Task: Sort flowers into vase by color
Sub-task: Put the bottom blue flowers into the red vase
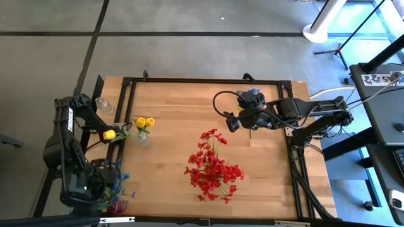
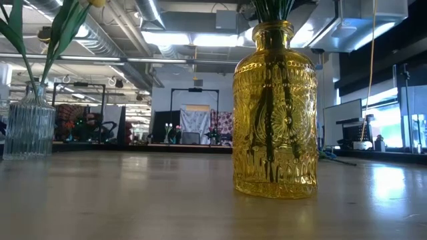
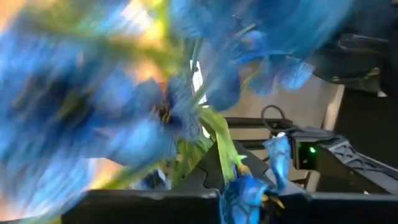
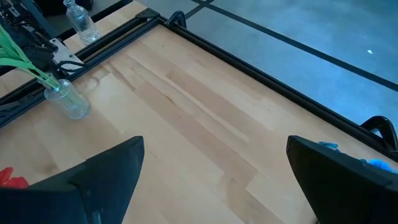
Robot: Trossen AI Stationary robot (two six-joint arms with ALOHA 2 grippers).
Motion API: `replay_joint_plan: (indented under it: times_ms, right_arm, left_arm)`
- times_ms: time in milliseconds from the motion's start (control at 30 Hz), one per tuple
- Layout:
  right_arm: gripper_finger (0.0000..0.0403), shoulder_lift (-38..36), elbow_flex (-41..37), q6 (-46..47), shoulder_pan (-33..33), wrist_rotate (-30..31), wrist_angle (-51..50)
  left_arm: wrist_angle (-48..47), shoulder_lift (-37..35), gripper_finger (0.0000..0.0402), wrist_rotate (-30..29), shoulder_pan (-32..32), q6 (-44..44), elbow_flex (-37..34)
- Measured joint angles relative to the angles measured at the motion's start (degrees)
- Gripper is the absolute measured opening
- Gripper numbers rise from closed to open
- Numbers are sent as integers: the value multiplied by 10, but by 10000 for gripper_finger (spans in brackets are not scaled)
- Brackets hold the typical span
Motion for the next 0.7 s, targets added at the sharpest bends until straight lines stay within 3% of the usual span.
replay_joint_plan:
  times_ms: [233, 533, 700]
  right_arm:
    - [392, 0, 0, 0, 0, 0, -8]
    - [392, 0, 0, 0, 0, 0, -9]
    - [392, 0, 0, 0, 0, -1, -10]
  left_arm:
    - [-2, 10, 5, 2, -21, -24, -3]
    - [19, 13, 6, 43, -31, -44, -76]
    - [20, 11, 6, 43, -31, -45, -82]
